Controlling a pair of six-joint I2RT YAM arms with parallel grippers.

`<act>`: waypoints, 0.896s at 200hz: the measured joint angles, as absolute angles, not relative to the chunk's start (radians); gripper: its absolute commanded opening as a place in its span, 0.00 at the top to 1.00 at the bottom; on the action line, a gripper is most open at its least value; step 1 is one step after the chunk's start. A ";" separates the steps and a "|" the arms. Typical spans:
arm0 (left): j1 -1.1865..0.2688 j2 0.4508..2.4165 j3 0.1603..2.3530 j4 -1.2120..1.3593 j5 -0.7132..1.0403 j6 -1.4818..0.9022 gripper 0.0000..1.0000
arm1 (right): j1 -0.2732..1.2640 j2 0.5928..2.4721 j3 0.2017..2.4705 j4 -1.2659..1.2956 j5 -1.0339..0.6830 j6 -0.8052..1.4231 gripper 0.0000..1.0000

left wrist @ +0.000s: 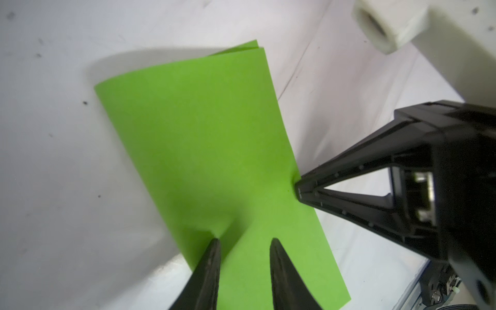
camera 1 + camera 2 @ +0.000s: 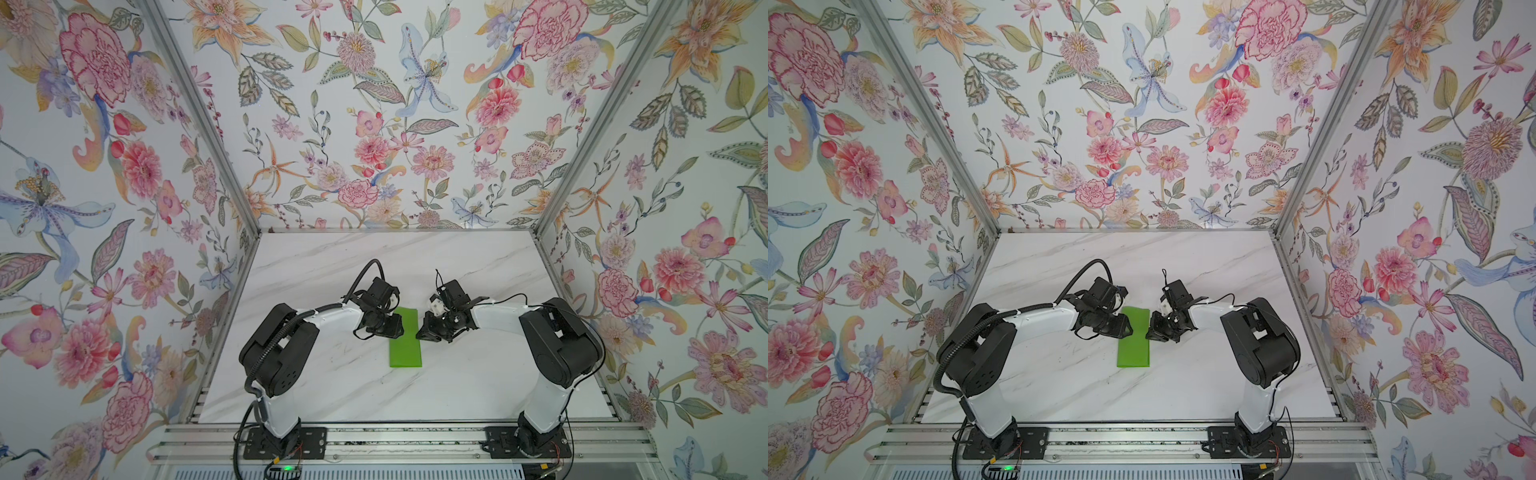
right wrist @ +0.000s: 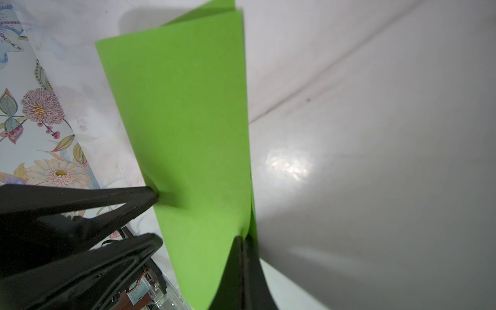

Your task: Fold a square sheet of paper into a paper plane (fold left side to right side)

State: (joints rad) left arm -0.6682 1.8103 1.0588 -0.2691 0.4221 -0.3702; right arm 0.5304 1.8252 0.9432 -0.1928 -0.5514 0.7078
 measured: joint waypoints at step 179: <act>-0.614 1.713 0.918 -0.257 0.340 -0.338 0.72 | 0.531 1.826 0.944 -0.194 -0.550 0.702 1.00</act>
